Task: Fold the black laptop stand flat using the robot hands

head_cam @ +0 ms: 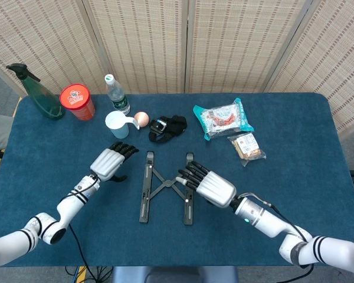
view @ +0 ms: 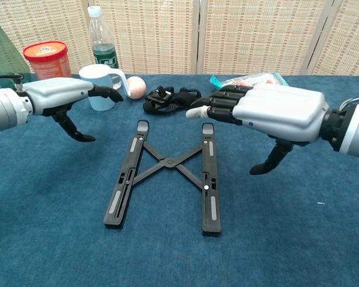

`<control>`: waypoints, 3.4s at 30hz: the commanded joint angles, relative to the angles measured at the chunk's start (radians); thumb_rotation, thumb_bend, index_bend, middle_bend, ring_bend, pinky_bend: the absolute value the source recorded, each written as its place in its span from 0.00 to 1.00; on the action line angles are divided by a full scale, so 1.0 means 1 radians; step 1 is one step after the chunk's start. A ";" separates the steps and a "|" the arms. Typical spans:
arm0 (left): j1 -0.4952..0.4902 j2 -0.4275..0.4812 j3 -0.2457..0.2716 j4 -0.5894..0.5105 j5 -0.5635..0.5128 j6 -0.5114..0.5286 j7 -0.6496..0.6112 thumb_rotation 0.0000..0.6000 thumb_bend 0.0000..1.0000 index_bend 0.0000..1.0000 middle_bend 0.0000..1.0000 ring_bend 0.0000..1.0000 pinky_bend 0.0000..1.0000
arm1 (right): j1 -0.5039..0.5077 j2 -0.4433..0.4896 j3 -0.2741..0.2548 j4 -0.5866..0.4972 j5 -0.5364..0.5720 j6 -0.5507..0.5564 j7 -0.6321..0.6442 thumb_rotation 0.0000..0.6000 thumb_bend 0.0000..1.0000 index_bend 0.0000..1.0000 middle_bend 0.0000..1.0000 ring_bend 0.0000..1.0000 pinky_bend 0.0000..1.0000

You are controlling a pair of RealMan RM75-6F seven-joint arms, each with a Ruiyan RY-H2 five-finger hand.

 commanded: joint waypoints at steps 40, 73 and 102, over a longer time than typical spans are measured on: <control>-0.074 -0.170 0.045 0.197 -0.031 -0.050 -0.147 1.00 0.18 0.12 0.12 0.10 0.06 | 0.047 -0.366 -0.066 0.475 -0.080 0.157 0.038 1.00 0.00 0.00 0.00 0.00 0.00; -0.075 -0.194 0.049 0.212 -0.053 -0.056 -0.171 1.00 0.18 0.12 0.12 0.10 0.06 | 0.041 -0.387 -0.094 0.529 -0.075 0.184 0.066 1.00 0.00 0.00 0.00 0.00 0.00; -0.082 -0.199 0.052 0.197 -0.045 -0.055 -0.202 1.00 0.18 0.12 0.12 0.10 0.06 | 0.099 -0.537 -0.049 0.700 -0.075 0.268 0.084 1.00 0.00 0.00 0.00 0.00 0.00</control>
